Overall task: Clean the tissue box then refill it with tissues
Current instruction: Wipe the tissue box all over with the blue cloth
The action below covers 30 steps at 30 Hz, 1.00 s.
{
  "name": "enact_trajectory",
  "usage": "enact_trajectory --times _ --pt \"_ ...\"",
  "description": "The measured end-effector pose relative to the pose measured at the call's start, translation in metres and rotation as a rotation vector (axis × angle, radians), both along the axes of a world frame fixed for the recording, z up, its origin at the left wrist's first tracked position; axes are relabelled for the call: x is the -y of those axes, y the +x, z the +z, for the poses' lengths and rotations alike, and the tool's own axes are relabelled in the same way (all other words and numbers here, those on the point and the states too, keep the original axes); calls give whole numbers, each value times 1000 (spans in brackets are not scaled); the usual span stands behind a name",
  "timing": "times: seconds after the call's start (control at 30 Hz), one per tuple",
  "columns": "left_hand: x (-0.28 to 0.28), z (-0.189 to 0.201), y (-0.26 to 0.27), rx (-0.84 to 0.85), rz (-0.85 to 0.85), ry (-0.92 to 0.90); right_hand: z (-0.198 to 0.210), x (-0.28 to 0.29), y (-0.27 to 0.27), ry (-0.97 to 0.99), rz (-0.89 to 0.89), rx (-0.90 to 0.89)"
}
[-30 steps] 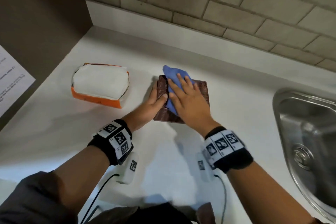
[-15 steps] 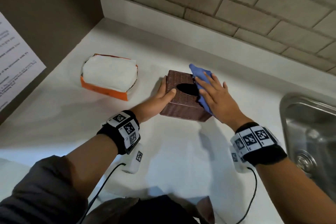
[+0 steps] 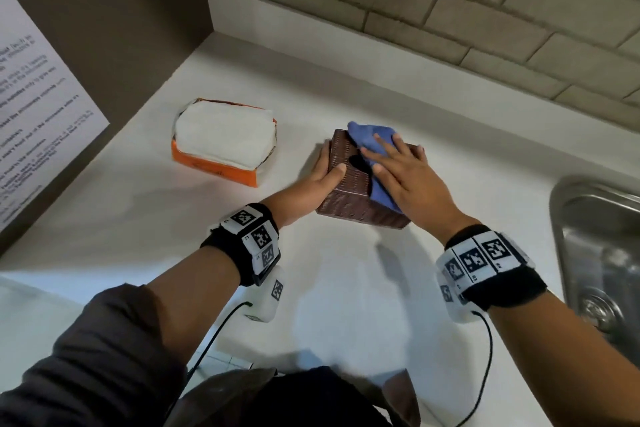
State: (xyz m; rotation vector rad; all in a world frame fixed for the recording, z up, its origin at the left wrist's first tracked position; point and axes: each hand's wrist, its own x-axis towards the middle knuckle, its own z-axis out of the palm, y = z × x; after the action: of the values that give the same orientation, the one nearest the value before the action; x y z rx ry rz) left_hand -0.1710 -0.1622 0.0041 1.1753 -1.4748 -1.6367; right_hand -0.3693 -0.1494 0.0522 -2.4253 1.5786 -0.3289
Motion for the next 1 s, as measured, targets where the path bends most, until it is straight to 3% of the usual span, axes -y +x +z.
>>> enact_trajectory --times 0.13,0.3,0.43,0.57,0.8,1.0 --pt "0 1 3 -31 -59 34 0 4 26 40 156 11" --pt "4 -2 1 -28 -57 38 7 24 24 32 68 23" --pt "3 -2 0 17 -40 -11 7 15 34 5 212 22" --pt "3 2 -2 -20 -17 -6 12 38 29 27 101 -10" --pt "-1 5 -6 -26 12 -41 5 28 34 18 123 13" --pt "3 -14 -9 217 55 -46 -5 18 -11 -92 -162 -19"
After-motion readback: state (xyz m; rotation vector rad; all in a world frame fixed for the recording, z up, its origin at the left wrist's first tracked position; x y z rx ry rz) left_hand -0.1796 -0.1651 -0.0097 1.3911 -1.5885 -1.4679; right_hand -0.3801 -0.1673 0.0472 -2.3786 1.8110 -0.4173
